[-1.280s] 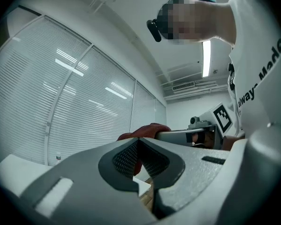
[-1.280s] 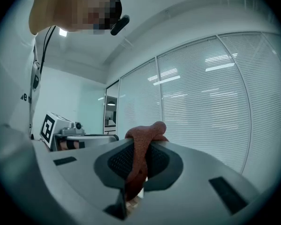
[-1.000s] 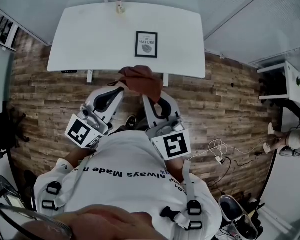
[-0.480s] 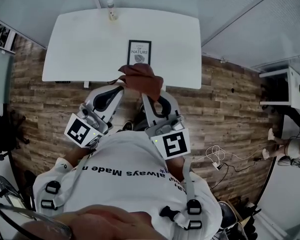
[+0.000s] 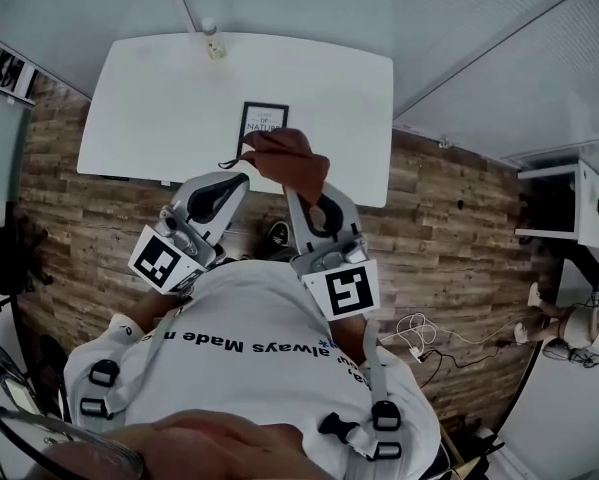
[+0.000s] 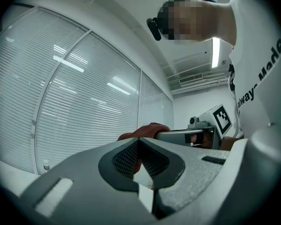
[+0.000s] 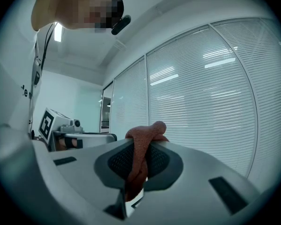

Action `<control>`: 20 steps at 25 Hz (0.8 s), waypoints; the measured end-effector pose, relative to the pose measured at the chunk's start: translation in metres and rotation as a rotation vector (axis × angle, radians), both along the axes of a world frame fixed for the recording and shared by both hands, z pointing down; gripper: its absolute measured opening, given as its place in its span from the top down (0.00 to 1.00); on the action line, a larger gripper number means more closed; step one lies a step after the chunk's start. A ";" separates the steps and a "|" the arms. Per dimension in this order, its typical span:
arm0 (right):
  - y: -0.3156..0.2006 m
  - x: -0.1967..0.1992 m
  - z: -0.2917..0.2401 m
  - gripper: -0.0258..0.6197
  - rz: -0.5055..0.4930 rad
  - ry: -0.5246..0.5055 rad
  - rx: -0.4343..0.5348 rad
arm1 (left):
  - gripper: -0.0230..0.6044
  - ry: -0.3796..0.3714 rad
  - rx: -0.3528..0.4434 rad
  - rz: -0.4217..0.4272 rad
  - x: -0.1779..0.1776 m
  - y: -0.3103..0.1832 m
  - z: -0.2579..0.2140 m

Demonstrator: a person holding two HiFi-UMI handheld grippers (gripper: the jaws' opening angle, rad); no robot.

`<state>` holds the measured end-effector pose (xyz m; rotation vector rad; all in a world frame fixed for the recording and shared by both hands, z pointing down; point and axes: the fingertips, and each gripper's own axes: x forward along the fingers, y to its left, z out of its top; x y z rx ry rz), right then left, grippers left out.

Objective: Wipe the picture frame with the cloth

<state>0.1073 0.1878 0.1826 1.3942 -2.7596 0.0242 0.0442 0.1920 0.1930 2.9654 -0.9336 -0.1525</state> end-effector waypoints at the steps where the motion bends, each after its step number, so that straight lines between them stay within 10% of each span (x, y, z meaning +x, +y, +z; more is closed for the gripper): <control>1: -0.004 0.004 0.001 0.94 -0.004 0.000 -0.004 | 0.96 -0.002 0.000 -0.006 0.003 -0.004 0.001; 20: -0.080 -0.007 0.021 0.94 -0.084 -0.003 -0.045 | 0.96 -0.007 -0.037 -0.100 -0.010 -0.076 0.015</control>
